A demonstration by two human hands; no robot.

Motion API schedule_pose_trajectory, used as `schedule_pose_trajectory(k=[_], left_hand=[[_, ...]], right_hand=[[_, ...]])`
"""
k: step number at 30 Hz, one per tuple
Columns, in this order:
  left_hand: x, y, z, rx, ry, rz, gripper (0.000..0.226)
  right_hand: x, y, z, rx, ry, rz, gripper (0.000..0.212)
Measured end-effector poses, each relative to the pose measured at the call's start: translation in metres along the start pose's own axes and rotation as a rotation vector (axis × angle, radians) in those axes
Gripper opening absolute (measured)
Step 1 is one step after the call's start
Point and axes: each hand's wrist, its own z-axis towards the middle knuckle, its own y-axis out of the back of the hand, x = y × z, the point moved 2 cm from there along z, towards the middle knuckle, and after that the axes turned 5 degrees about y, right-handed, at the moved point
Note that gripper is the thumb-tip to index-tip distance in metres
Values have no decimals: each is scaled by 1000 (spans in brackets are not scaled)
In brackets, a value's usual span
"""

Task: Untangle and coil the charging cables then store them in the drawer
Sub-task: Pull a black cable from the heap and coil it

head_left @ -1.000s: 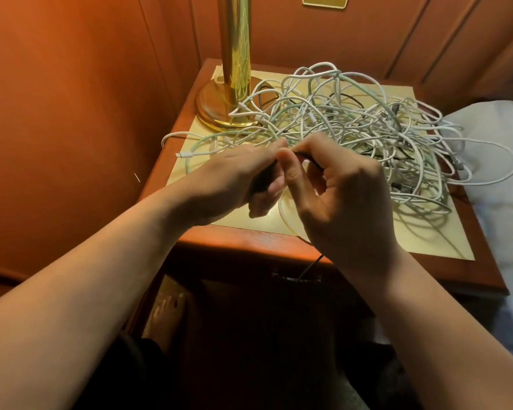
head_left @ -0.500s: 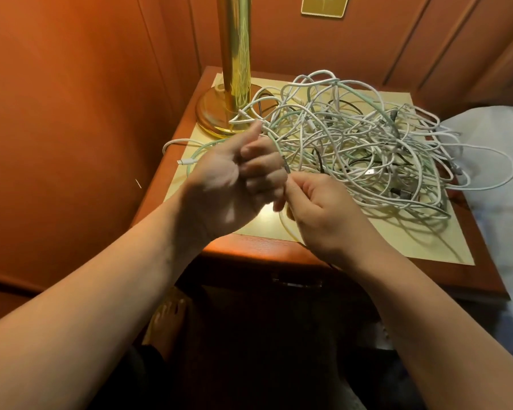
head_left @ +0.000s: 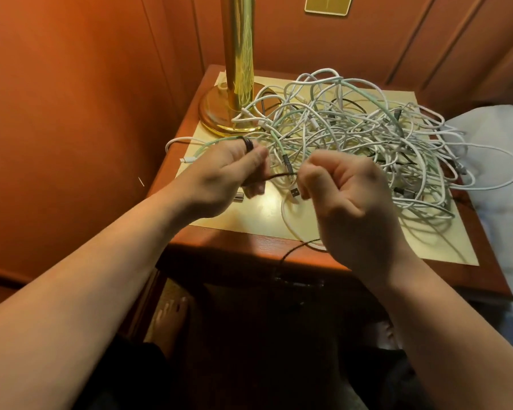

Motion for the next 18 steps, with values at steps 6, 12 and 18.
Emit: schedule_pose_trajectory(k=[6, 12, 18], left_hand=[[-9, -13, -2, 322, -24, -87, 58], [-9, -22, -3, 671, 121, -478, 50], [-12, -21, -3, 726, 102, -1114, 52]], right_hand=[[-13, 3, 4, -111, -182, 381, 37], [-17, -11, 2, -92, -499, 718, 36], [-11, -14, 0, 104, -644, 767, 37]])
